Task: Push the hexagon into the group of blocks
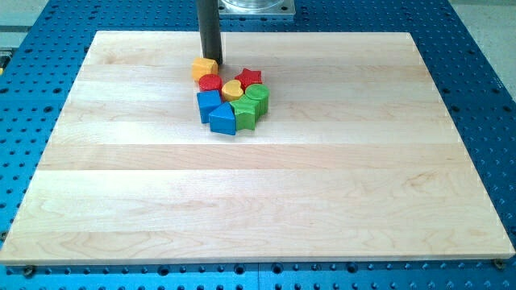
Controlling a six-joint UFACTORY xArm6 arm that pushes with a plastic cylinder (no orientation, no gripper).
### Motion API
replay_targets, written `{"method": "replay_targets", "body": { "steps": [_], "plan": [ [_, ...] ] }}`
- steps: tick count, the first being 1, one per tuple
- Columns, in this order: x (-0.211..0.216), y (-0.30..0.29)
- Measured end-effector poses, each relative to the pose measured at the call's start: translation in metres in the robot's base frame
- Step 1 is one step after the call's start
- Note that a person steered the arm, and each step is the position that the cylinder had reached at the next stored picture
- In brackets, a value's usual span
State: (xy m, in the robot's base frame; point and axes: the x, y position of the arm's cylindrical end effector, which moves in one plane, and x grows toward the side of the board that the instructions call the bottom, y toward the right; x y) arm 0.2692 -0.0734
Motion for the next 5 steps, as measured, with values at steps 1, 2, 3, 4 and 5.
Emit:
{"method": "replay_targets", "body": {
  "steps": [1, 2, 3, 4, 5],
  "plan": [
    [-0.019, -0.050],
    [-0.004, -0.031],
    [0.011, 0.010],
    [0.021, -0.005],
    [0.013, -0.014]
  ]
}}
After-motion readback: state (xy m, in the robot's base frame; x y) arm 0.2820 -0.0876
